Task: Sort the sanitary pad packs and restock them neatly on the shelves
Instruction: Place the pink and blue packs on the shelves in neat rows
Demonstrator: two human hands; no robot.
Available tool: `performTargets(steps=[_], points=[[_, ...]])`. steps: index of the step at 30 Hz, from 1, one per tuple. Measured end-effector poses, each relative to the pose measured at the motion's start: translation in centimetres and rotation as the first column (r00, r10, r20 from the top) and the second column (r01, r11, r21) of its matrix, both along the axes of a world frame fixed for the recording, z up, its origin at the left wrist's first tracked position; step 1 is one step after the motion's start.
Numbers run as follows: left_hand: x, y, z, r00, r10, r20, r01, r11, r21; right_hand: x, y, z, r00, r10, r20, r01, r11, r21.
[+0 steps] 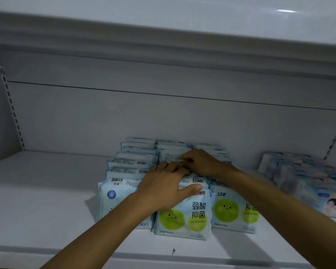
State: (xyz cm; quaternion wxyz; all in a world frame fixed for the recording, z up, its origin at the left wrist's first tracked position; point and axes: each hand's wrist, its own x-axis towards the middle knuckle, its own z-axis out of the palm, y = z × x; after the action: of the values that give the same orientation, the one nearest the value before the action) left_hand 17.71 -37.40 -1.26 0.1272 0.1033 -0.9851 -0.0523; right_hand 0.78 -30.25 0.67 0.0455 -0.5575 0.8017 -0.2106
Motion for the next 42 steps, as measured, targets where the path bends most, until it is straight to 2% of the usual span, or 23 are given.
performTargets(steps=[1, 3, 5, 7, 9, 12, 13, 14, 16, 18, 19, 21, 24, 26, 29, 31, 34, 35, 36, 38, 39, 40, 42], points=[[0.0, -0.1, 0.0, 1.0, 0.001, -0.004, -0.001, 1.0, -0.008, -0.1, 0.0, -0.6, 1.0, 0.005, -0.006, -0.005, 0.999, -0.039], [-0.1, -0.3, -0.1, 1.0, 0.0, 0.0, 0.0, 1.0, -0.01, -0.6, -0.1, -0.5, 0.998, -0.055, -0.019, 0.048, 0.962, -0.268], [-0.2, -0.4, 0.0, 1.0, -0.012, 0.014, 0.012, 1.0, 0.01, -1.5, -0.1, 0.5, 0.989, -0.141, 0.039, 0.141, 0.85, -0.508], [-0.5, -0.6, 0.2, 0.999, -0.021, 0.031, 0.02, 0.999, 0.031, -3.2, 0.0, 1.6, 0.969, -0.235, 0.077, 0.234, 0.773, -0.589], [-0.6, -0.6, 0.2, 0.999, -0.014, 0.03, 0.013, 1.0, 0.022, -4.3, -0.2, 2.0, 0.961, -0.275, 0.034, 0.252, 0.816, -0.52], [-0.6, -0.4, -0.1, 1.0, 0.002, 0.02, -0.002, 1.0, -0.003, -4.0, -1.2, 1.1, 0.978, -0.202, -0.046, 0.191, 0.965, -0.181], [-0.6, -0.5, -0.1, 1.0, 0.003, 0.019, -0.003, 1.0, -0.003, -3.7, -1.8, 0.6, 0.977, -0.187, -0.106, 0.18, 0.981, -0.075], [-0.6, -0.5, -0.1, 1.0, 0.001, 0.022, -0.001, 1.0, 0.001, -3.4, -2.3, 0.2, 0.966, -0.185, -0.181, 0.181, 0.983, -0.038], [-0.5, -0.5, 0.1, 1.0, -0.01, 0.014, 0.01, 0.999, 0.033, -3.1, -2.8, 0.5, 0.934, -0.238, -0.267, 0.201, 0.967, -0.158], [-0.4, -0.5, 0.1, 0.994, -0.005, -0.11, 0.029, 0.974, 0.226, -2.9, -2.5, 1.8, 0.927, -0.321, -0.192, 0.223, 0.887, -0.404], [-0.2, -0.4, 0.1, 0.975, 0.036, -0.219, 0.053, 0.921, 0.386, -2.7, -2.1, 2.9, 0.938, -0.326, -0.118, 0.221, 0.824, -0.522], [-0.4, -0.6, 0.0, 0.887, 0.194, -0.419, 0.142, 0.749, 0.647, -1.9, -0.8, 5.7, 0.964, -0.266, 0.028, 0.218, 0.721, -0.657], [-0.6, -1.3, 0.8, 0.794, 0.382, -0.473, 0.205, 0.565, 0.799, -0.6, 0.6, 8.8, 0.971, -0.154, 0.186, 0.238, 0.728, -0.643], [-0.5, -1.3, 1.4, 0.808, 0.368, -0.46, 0.239, 0.51, 0.826, 0.3, 1.0, 9.6, 0.955, -0.083, 0.285, 0.247, 0.754, -0.608], [0.0, -0.7, 1.7, 0.853, 0.259, -0.453, 0.31, 0.446, 0.839, 1.9, 1.5, 8.8, 0.934, -0.011, 0.358, 0.189, 0.865, -0.465], [0.5, -0.4, 1.9, 0.84, 0.291, -0.458, 0.339, 0.378, 0.862, 3.0, 1.4, 7.5, 0.964, -0.039, 0.262, 0.142, 0.91, -0.39], [0.7, -0.7, 2.3, 0.793, 0.428, -0.434, 0.335, 0.29, 0.897, 4.7, 1.8, 6.2, 0.997, -0.075, 0.015, 0.071, 0.839, -0.539], [0.7, -0.8, 2.7, 0.782, 0.452, -0.43, 0.346, 0.259, 0.902, 5.2, 2.1, 6.2, 0.996, -0.05, -0.071, 0.005, 0.851, -0.525], [0.6, -0.8, 3.1, 0.778, 0.457, -0.431, 0.363, 0.232, 0.902, 5.8, 2.3, 6.4, 0.984, -0.026, -0.174, -0.053, 0.9, -0.433], [0.4, -1.0, 4.1, 0.809, 0.411, -0.421, 0.376, 0.19, 0.907, 6.0, 2.4, 6.4, 0.924, -0.017, -0.382, -0.066, 0.977, -0.204], [0.2, -1.1, 4.5, 0.827, 0.372, -0.422, 0.376, 0.192, 0.906, 5.7, 2.3, 6.5, 0.911, -0.035, -0.41, -0.053, 0.978, -0.202], [-0.1, -1.2, 4.8, 0.846, 0.322, -0.426, 0.368, 0.226, 0.902, 5.2, 2.2, 6.7, 0.93, -0.058, -0.363, -0.044, 0.962, -0.268], [-0.6, -1.1, 5.1, 0.869, 0.271, -0.415, 0.327, 0.316, 0.891, 4.1, 2.2, 7.4, 0.981, -0.086, -0.176, 0.003, 0.905, -0.426]])
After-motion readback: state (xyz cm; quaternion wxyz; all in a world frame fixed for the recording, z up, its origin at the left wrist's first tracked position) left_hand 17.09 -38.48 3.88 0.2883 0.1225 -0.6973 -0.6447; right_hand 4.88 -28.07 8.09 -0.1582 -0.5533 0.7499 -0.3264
